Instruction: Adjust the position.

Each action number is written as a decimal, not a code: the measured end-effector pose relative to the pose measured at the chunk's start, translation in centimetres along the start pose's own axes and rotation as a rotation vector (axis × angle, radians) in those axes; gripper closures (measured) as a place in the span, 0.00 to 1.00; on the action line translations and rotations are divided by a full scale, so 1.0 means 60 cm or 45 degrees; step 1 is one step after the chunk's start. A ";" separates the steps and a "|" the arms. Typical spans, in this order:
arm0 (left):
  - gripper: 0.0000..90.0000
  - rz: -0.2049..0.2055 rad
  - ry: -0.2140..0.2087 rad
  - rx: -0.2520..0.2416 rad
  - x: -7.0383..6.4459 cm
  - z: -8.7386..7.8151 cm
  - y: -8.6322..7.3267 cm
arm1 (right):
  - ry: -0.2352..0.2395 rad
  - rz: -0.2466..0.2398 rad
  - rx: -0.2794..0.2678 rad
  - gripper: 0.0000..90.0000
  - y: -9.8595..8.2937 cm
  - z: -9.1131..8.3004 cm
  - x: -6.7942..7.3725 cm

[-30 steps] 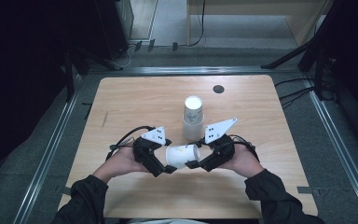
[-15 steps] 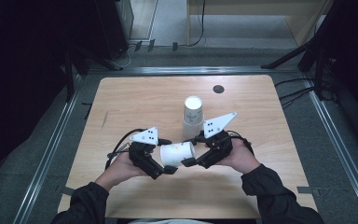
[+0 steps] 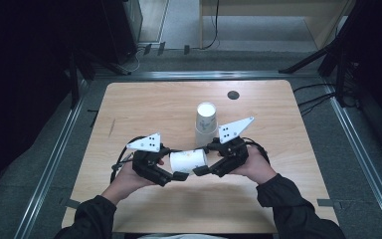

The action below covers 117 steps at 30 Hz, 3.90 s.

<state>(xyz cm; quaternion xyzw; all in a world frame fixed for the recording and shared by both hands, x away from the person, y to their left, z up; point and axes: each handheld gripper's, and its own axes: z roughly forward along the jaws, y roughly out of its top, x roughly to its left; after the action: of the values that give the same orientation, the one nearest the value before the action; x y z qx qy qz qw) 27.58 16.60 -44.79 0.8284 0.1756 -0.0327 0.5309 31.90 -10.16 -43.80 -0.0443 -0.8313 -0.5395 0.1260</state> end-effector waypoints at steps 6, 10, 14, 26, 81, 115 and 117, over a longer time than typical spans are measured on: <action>0.28 0.012 0.010 0.040 -0.002 -0.003 0.004 | -0.010 -0.016 0.016 0.38 -0.001 0.002 0.002; 0.28 -0.003 -0.007 0.062 -0.001 -0.015 0.012 | -0.040 -0.028 0.030 0.28 -0.004 0.002 0.001; 0.28 0.018 0.007 0.091 0.000 -0.026 0.018 | -0.067 -0.034 0.050 0.27 -0.008 0.000 0.001; 0.28 0.040 0.058 0.296 0.019 -0.015 0.023 | -0.172 -0.044 0.167 0.28 -0.029 -0.003 0.007; 0.28 0.176 -0.021 0.779 0.020 0.117 0.036 | -0.289 -0.067 0.424 0.32 -0.086 0.043 0.015; 0.14 0.090 0.080 0.378 0.020 0.033 0.036 | -0.276 -0.081 0.209 0.38 -0.043 -0.011 0.005; 0.14 0.077 0.093 0.353 0.019 0.028 0.034 | -0.267 -0.076 0.189 0.38 -0.039 -0.014 0.003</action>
<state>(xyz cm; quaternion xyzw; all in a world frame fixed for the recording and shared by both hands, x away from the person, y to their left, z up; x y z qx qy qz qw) 29.51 14.62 -44.04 0.8992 0.1636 -0.0104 0.4056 31.39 -11.88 -45.53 -0.0662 -0.8785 -0.4725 0.0253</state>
